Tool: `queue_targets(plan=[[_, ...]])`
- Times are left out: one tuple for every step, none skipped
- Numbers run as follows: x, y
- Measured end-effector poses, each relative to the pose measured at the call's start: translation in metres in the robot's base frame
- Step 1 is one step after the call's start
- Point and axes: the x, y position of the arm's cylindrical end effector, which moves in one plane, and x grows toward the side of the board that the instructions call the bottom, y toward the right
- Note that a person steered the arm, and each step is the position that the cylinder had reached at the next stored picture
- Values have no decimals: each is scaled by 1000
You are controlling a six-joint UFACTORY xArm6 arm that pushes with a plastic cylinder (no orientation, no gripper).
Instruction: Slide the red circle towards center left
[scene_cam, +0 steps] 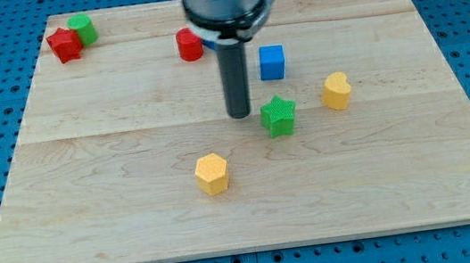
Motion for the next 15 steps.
queue_targets(plan=[[5, 39], [25, 39], [29, 36], [4, 19], [-21, -38], [-54, -83], [-96, -58], [-123, -52], [-125, -81], [-125, -100], [-140, -83], [-178, -69], [-190, -60], [-191, -70], [-183, -88]])
